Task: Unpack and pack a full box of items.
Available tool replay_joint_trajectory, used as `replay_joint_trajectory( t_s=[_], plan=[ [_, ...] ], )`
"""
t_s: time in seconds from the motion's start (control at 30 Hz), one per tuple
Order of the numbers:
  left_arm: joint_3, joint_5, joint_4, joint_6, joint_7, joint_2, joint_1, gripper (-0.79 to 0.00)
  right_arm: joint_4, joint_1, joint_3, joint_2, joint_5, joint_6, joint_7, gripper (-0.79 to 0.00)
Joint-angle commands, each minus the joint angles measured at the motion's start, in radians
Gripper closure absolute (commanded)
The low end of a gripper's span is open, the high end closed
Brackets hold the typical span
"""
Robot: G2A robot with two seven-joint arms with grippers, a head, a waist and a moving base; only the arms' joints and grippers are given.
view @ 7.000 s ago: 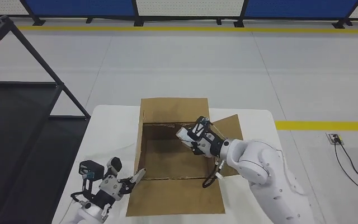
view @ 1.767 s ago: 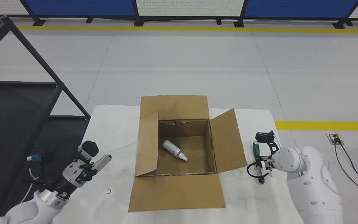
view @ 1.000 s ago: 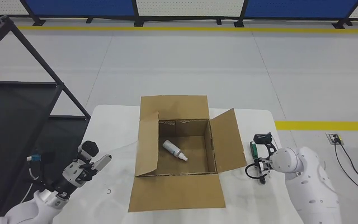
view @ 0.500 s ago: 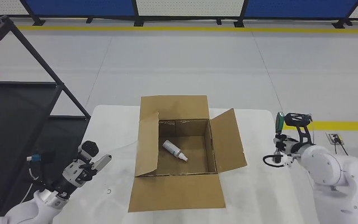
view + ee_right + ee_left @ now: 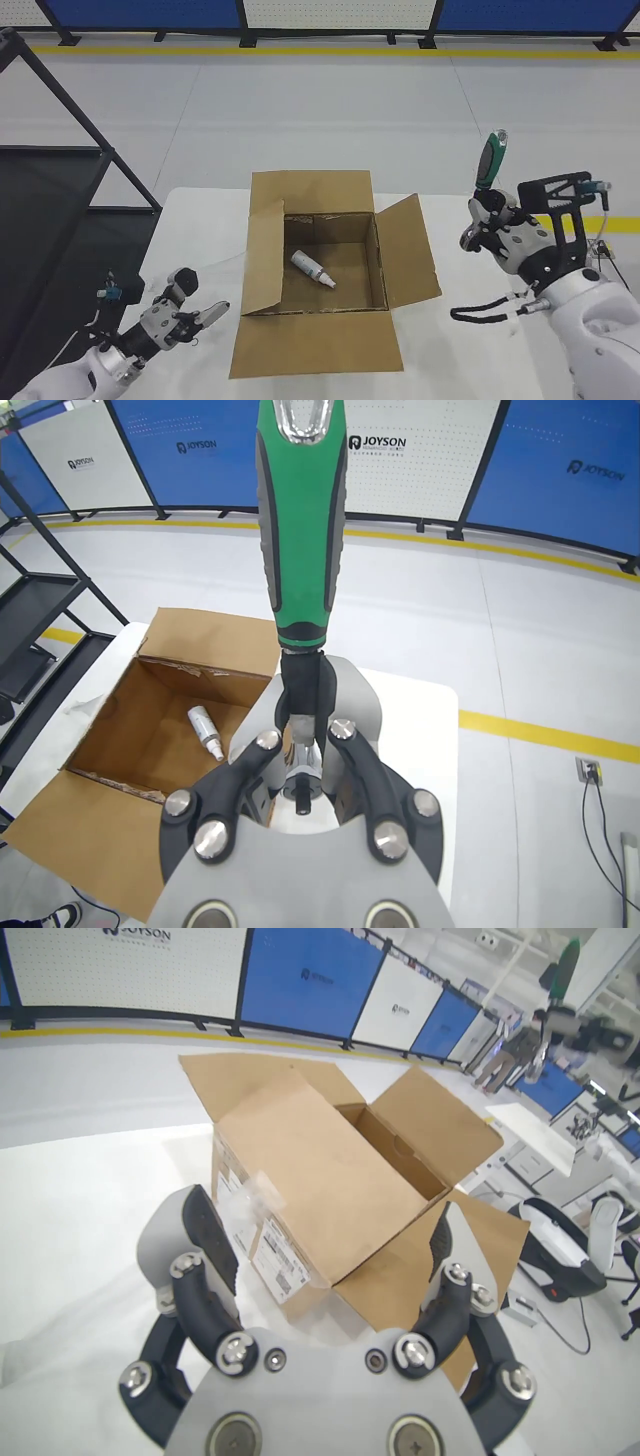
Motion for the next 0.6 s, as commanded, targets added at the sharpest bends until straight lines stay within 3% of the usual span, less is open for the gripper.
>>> replay_joint_trajectory(
  t_s=[0.0, 0.13, 0.47, 0.57],
  plan=[
    [0.034, 0.062, -0.001, -0.006, 0.005, 0.000, -0.002, -0.785, 0.036, 0.057, -0.064, -0.004, 0.001, 0.016, 0.000, 0.000],
    [0.116, 0.181, 0.008, -0.015, 0.019, -0.002, 0.000, -0.785, 0.096, 0.132, -0.138, -0.010, -0.004, 0.037, 0.020, 0.000],
    [0.116, 0.181, 0.008, -0.015, 0.019, -0.002, 0.000, -0.785, 0.096, 0.132, -0.138, -0.010, -0.004, 0.037, 0.020, 0.000],
    [0.129, 0.241, -0.013, 0.025, 0.026, -0.002, -0.007, -0.785, 0.131, 0.104, -0.145, -0.009, 0.022, -0.011, -0.014, 0.000]
  ],
)
